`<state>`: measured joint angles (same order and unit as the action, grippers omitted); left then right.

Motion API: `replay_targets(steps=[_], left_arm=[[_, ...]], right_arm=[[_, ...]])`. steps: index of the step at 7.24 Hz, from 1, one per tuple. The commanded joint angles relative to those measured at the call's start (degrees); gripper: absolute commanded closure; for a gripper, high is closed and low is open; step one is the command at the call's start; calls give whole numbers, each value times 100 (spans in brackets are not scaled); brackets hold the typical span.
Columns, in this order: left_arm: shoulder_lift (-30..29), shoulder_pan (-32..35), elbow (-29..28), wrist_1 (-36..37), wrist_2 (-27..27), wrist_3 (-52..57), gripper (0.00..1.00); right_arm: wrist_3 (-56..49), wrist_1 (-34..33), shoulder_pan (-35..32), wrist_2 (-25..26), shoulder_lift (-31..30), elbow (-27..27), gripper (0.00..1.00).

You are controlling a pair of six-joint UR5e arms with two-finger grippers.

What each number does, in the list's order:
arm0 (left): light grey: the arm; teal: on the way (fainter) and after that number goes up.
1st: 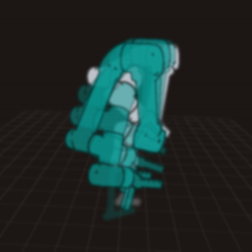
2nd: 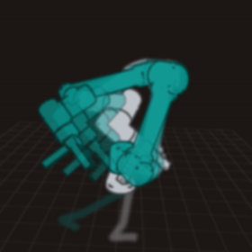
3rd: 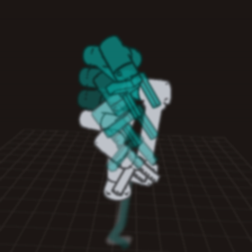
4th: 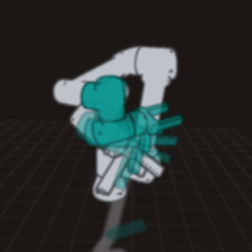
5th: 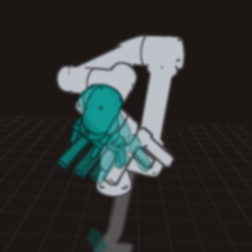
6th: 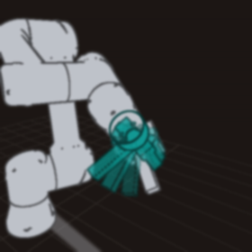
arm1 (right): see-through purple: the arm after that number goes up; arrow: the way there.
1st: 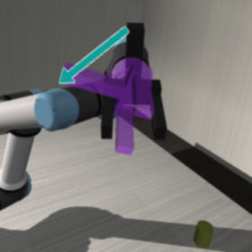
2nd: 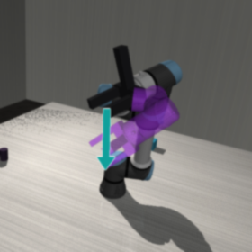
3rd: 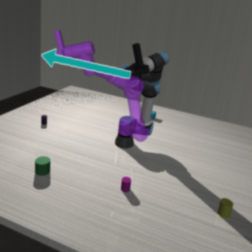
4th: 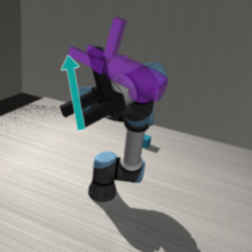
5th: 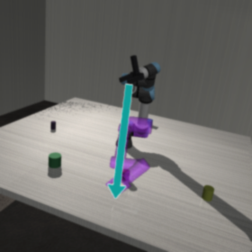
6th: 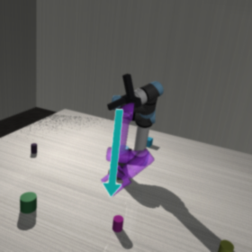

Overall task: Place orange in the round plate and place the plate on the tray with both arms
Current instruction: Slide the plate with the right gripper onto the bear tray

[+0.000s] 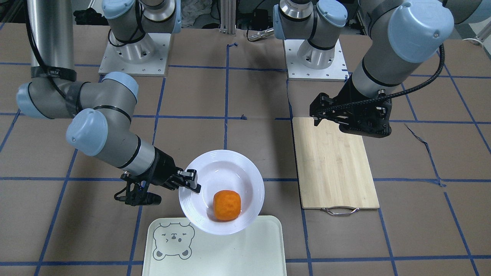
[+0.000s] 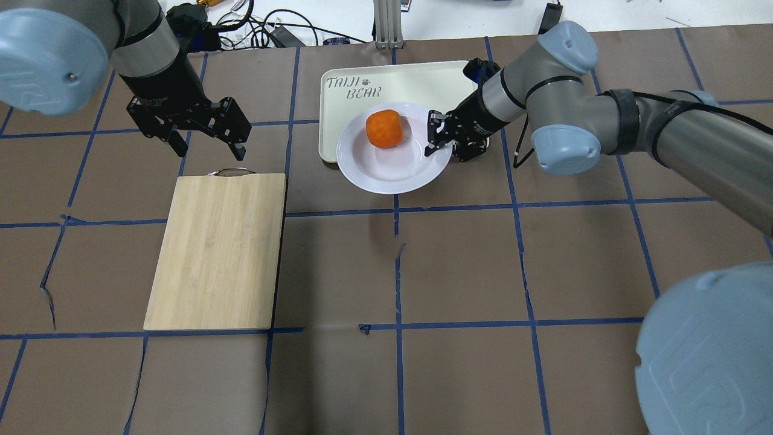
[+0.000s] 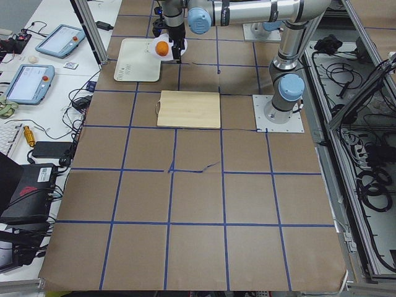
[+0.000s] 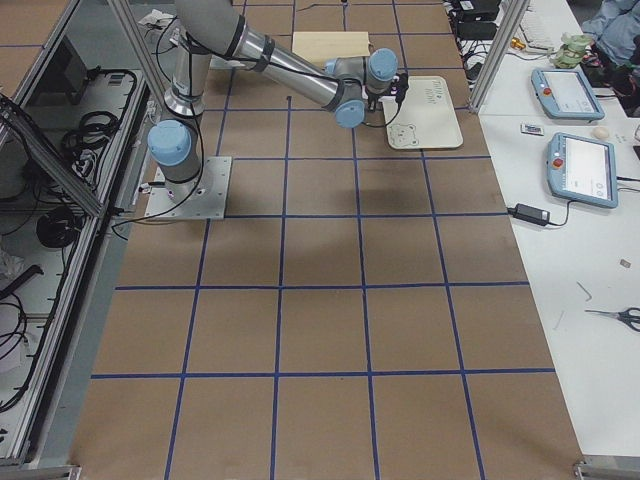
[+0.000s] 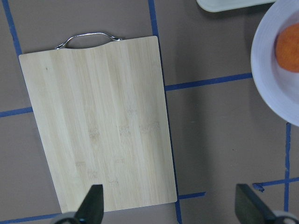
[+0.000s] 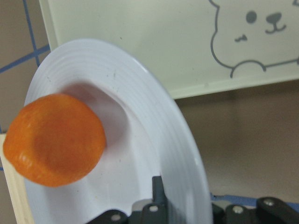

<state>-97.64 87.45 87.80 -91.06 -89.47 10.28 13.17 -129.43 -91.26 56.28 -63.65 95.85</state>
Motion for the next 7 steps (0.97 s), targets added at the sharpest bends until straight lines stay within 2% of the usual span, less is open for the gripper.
replay_targets(steps=[1, 3, 6, 7], left_arm=[[-10, 0, 0, 0, 0, 0, 0], [-10, 0, 0, 0, 0, 0, 0], [-19, 0, 0, 0, 0, 0, 0], [-19, 0, 0, 0, -9, 0, 0]], right_arm=[[19, -30, 30, 40, 928, -1230, 100], [-59, -143, 30, 49, 1799, -2015, 100], [1, -354, 30, 286, 1927, -1957, 99], [10, -355, 30, 339, 1936, -1974, 46]])
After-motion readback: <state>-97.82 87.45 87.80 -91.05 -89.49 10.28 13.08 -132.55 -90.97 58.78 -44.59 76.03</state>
